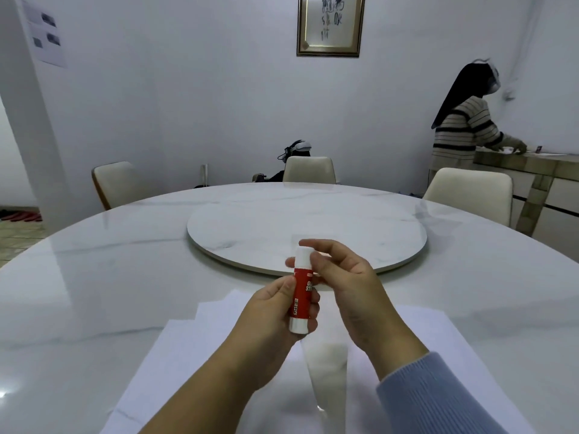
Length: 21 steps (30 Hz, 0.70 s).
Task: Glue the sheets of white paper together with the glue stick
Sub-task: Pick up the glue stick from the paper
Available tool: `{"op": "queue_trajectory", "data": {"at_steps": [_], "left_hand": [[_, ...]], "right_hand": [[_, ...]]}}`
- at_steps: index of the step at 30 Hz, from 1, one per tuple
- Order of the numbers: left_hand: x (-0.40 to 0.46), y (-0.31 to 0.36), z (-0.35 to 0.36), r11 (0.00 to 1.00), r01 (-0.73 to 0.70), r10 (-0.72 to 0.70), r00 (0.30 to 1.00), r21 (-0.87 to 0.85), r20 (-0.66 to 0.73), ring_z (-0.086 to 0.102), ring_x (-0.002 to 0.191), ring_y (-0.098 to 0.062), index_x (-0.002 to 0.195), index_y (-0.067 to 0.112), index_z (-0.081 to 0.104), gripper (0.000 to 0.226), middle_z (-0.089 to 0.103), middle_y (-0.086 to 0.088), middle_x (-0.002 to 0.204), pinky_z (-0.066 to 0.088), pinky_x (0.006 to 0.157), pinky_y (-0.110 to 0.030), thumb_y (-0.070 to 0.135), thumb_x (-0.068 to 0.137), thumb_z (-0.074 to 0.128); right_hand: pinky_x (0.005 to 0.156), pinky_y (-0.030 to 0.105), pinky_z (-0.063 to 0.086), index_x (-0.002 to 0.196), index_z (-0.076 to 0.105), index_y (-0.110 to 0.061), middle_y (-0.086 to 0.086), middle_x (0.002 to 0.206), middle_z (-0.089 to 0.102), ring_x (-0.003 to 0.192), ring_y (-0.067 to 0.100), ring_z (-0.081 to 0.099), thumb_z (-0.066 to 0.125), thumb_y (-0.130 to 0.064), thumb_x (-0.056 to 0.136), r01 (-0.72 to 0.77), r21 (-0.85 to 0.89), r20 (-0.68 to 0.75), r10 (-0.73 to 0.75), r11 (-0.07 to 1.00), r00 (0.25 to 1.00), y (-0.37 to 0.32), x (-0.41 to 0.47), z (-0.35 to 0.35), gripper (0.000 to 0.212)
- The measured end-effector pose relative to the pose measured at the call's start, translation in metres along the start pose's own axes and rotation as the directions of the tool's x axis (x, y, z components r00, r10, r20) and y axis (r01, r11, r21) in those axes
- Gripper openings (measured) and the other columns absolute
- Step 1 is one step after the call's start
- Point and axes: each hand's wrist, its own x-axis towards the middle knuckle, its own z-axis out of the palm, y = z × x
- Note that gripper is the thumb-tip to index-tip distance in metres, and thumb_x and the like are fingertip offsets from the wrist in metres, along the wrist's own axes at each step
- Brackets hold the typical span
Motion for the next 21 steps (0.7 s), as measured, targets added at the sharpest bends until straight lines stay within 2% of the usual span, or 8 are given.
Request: {"op": "queue_trajectory", "data": {"at_steps": [3, 5, 7, 9, 13, 15, 18, 21], "left_hand": [[-0.001, -0.002, 0.002, 0.999, 0.040, -0.039, 0.999, -0.013, 0.025, 0.055, 0.061, -0.016, 0.101, 0.001, 0.065, 0.035, 0.062, -0.010, 0.075, 0.047, 0.059, -0.028, 0.020, 0.099, 0.036], [-0.002, -0.001, 0.002, 0.998, 0.059, -0.058, 0.998, -0.026, 0.040, 0.055, 0.062, -0.016, 0.101, 0.001, 0.066, 0.035, 0.063, -0.010, 0.074, 0.047, 0.061, -0.029, 0.021, 0.098, 0.037], [-0.002, 0.002, 0.002, 0.996, 0.062, -0.059, 0.997, -0.057, 0.054, 0.055, 0.060, -0.016, 0.100, 0.001, 0.065, 0.035, 0.063, -0.010, 0.074, 0.047, 0.060, -0.028, 0.020, 0.098, 0.037], [-0.001, 0.004, 0.002, 0.992, 0.069, -0.061, 0.996, -0.109, 0.070, 0.055, 0.059, -0.015, 0.099, 0.000, 0.064, 0.033, 0.062, -0.010, 0.073, 0.048, 0.058, -0.027, 0.019, 0.098, 0.036], [0.000, 0.003, 0.000, 0.993, 0.090, -0.084, 0.993, -0.074, 0.080, 0.057, 0.062, -0.016, 0.103, 0.000, 0.065, 0.035, 0.063, -0.011, 0.075, 0.049, 0.060, -0.028, 0.020, 0.099, 0.036], [0.000, 0.003, 0.000, 0.993, 0.090, -0.084, 0.993, -0.075, 0.082, 0.057, 0.061, -0.016, 0.104, 0.000, 0.064, 0.035, 0.064, -0.010, 0.075, 0.049, 0.059, -0.028, 0.020, 0.098, 0.036], [0.001, 0.006, 0.000, 0.987, 0.081, -0.069, 0.993, -0.137, 0.092, 0.056, 0.058, -0.015, 0.101, -0.001, 0.063, 0.034, 0.063, -0.010, 0.073, 0.049, 0.056, -0.026, 0.020, 0.096, 0.038], [0.001, 0.006, 0.000, 0.986, 0.090, -0.076, 0.992, -0.139, 0.104, 0.055, 0.057, -0.015, 0.097, 0.000, 0.063, 0.032, 0.062, -0.010, 0.074, 0.049, 0.056, -0.025, 0.020, 0.096, 0.039]], "right_hand": [[0.064, 0.015, 0.050, 0.084, 0.073, -0.018, 0.000, 0.077, 0.067, 0.067, 0.004, 0.061, 0.075, -0.031, 0.066, 0.006, -0.031, -0.085, -0.009, 0.999, 0.996, 0.000, 0.001, -0.001, 0.022], [0.070, 0.017, 0.051, 0.090, 0.075, -0.019, -0.005, 0.081, 0.072, 0.077, 0.006, 0.063, 0.073, -0.030, 0.066, -0.016, 0.003, -0.066, 0.016, 1.000, 0.998, 0.000, 0.002, -0.005, 0.027], [0.081, 0.026, 0.053, 0.104, 0.071, -0.021, 0.001, 0.093, 0.076, 0.087, 0.012, 0.066, 0.066, -0.032, 0.069, -0.043, 0.065, 0.005, 0.042, 0.997, 0.999, 0.002, 0.001, -0.007, 0.037], [0.085, 0.034, 0.051, 0.106, 0.066, -0.018, 0.005, 0.096, 0.076, 0.087, 0.017, 0.065, 0.062, -0.035, 0.070, -0.049, 0.094, 0.039, 0.045, 0.994, 0.998, 0.003, -0.001, -0.003, 0.039], [0.065, 0.019, 0.050, 0.086, 0.070, -0.017, -0.006, 0.075, 0.067, 0.068, 0.005, 0.059, 0.073, -0.037, 0.056, -0.001, 0.088, -0.096, 0.010, 0.996, 0.995, 0.003, 0.000, 0.003, 0.036], [0.065, 0.017, 0.050, 0.089, 0.073, -0.019, -0.007, 0.077, 0.071, 0.070, 0.004, 0.061, 0.072, -0.034, 0.060, -0.002, 0.084, -0.099, 0.011, 0.996, 0.995, 0.002, 0.001, 0.000, 0.032], [0.073, 0.022, 0.054, 0.108, 0.067, -0.022, 0.004, 0.092, 0.077, 0.077, 0.011, 0.065, 0.062, -0.031, 0.078, -0.030, 0.102, -0.012, 0.031, 0.994, 0.999, 0.001, 0.000, 0.001, 0.031], [0.067, 0.018, 0.054, 0.100, 0.068, -0.017, 0.006, 0.093, 0.074, 0.075, 0.011, 0.063, 0.066, -0.036, 0.075, -0.024, 0.086, -0.056, 0.029, 0.996, 0.998, 0.003, -0.003, 0.008, 0.031]]}}
